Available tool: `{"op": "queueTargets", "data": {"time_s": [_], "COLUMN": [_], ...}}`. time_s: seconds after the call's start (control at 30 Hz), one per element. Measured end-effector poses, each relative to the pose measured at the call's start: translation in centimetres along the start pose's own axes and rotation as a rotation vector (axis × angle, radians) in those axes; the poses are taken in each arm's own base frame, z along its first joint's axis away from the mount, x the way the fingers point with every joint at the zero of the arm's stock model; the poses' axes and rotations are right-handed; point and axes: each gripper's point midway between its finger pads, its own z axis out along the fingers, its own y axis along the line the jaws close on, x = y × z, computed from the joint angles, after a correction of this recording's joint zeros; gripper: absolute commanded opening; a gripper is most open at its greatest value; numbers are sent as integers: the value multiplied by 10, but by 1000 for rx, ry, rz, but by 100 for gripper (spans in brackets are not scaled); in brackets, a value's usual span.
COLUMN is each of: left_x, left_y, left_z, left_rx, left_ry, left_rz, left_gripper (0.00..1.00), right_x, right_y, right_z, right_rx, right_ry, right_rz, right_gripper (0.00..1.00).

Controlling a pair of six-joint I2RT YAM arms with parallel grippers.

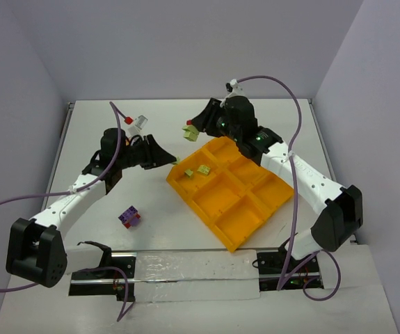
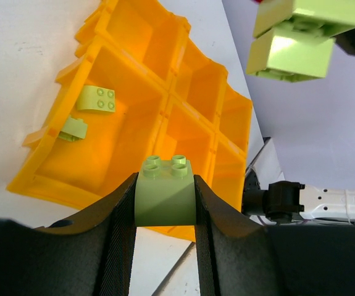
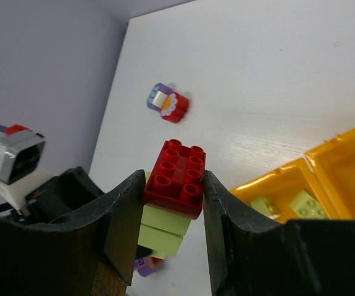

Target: Sort the legos into containers by color

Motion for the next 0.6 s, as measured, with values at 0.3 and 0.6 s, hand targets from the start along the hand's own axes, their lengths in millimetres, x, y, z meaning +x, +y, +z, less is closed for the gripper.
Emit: {"op": "queueTargets", "data": {"time_s": [0.3,0.6], "left_x": [-2,4], "left_y": [11,16], "left_z": [8,54], "left_rx": [-55,-215], "left_ry": [15,66], "left_rz": [-7,38], "left_gripper": [0,7], "right_x": [-31,-43], "right_y": [-62,-87], "right_z": [-62,-110], "right_rx": [148,215], "right_ry": [-141,-240], "right_rz": [17,7], "right_gripper": [0,0]}}
